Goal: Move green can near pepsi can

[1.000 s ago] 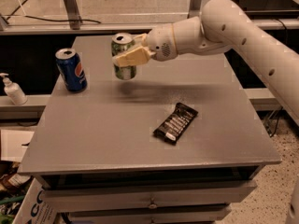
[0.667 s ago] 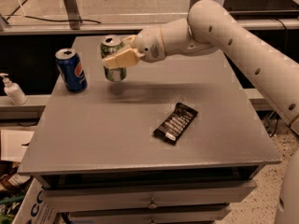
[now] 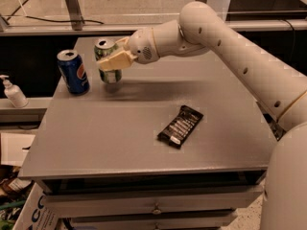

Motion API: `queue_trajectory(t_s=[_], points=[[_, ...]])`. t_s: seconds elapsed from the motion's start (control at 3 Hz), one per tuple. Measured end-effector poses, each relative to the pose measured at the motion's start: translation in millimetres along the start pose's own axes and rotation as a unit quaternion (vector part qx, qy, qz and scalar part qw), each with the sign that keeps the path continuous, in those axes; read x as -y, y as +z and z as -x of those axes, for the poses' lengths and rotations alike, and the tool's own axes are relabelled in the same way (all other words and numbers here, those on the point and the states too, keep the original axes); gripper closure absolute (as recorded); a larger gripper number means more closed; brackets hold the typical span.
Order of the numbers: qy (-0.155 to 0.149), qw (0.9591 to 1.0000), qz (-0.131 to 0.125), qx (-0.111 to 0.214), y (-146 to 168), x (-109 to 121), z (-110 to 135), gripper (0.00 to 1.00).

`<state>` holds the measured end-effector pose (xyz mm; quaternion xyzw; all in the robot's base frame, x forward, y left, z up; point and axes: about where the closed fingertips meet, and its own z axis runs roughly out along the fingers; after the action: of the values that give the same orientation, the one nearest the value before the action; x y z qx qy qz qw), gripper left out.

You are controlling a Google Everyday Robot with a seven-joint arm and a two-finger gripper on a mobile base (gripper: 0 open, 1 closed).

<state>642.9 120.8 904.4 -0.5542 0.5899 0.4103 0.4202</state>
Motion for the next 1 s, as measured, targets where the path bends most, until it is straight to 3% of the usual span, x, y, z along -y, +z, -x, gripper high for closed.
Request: queue_trajectory(t_s=[0.67,1.0], points=[[0.005,0.9998,0.003,-0.021,19,12,-19,1.00],[0.005,0.9993,0.023,-0.029,35,1,-23,1.00]])
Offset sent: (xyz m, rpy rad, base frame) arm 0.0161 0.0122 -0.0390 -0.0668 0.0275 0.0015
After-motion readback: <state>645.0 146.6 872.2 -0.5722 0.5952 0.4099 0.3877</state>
